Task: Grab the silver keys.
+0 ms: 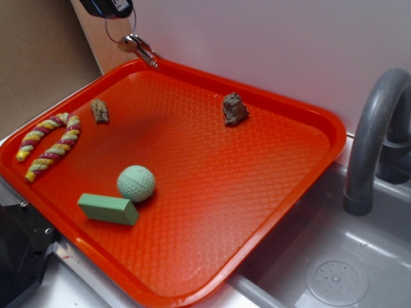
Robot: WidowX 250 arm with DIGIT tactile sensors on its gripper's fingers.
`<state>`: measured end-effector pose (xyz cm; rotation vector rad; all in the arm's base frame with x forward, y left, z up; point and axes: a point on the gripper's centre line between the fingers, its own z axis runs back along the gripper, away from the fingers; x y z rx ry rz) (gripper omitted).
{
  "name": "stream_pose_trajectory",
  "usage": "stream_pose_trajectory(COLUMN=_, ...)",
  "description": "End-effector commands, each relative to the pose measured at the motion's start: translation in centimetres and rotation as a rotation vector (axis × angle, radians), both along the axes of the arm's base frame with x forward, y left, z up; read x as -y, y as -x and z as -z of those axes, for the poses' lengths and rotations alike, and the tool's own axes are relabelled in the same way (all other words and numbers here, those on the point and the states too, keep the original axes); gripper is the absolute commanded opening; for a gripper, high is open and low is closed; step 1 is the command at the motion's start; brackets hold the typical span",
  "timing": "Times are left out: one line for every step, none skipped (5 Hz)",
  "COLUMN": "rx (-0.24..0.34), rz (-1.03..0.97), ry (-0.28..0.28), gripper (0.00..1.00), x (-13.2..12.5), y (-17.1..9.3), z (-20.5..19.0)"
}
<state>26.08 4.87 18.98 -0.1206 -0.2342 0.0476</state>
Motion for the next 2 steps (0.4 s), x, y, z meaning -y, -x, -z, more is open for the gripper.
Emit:
stream_pose_trajectory(rx=-0.033, rz=0.128, ry=-0.03, gripper=0.0, x=1.94, y=1.74, z=-3.18)
stream_pose_trajectory(rx=-0.046, rz=0.141, ry=-0.065, gripper=0.0, x=2.64, y=2.23, z=-2.66)
